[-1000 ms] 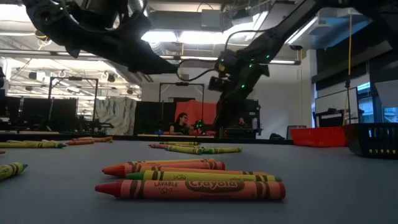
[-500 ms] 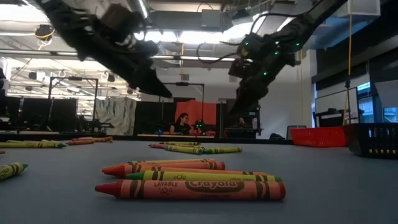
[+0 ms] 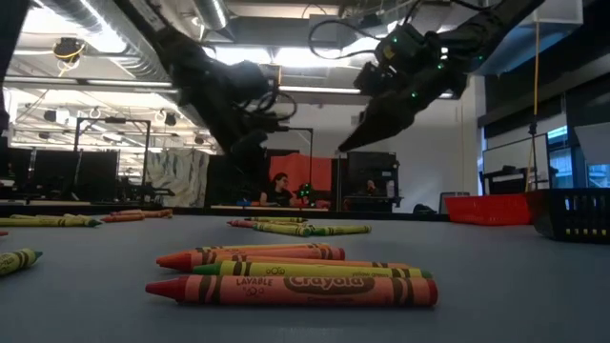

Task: Sort crayons
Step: Put the green crayon into the black basket

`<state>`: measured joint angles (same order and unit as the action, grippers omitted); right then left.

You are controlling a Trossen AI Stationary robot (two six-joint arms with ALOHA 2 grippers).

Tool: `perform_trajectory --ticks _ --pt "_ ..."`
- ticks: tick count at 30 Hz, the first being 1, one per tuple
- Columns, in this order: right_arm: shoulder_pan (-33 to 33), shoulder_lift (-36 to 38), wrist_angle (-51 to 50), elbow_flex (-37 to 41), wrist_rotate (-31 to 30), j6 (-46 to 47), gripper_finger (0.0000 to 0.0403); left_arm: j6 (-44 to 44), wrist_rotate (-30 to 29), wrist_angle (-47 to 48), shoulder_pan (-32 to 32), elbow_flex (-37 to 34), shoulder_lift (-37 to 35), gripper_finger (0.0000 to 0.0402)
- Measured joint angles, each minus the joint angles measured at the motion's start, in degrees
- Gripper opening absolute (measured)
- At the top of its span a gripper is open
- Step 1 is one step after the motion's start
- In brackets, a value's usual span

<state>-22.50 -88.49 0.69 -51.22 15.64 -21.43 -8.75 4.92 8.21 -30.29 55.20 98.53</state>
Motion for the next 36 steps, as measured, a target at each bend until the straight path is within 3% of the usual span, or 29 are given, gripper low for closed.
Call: perform_trajectory --ticks 6,12,19,36 --pt "6.8 -0.5 4.2 0.0 0.4 0.2 0.0151 -2.2 6.5 0.6 -1.1 2.7 5.6 0.0127" --pt "12.5 -0.5 4.7 0.0 -1.0 0.7 0.0151 -3.9 1.1 -0.6 -1.3 2.8 6.4 0.0127" --pt "17.2 -1.1 7.2 0.0 -1.2 1.4 0.0151 -3.9 3.6 -0.8 -2.3 2.8 6.8 0.0127" --pt "18.4 -1.1 9.3 0.0 -2.6 0.2 0.0151 -5.1 5.0 -1.7 -2.7 2.8 11.1 0.0121"
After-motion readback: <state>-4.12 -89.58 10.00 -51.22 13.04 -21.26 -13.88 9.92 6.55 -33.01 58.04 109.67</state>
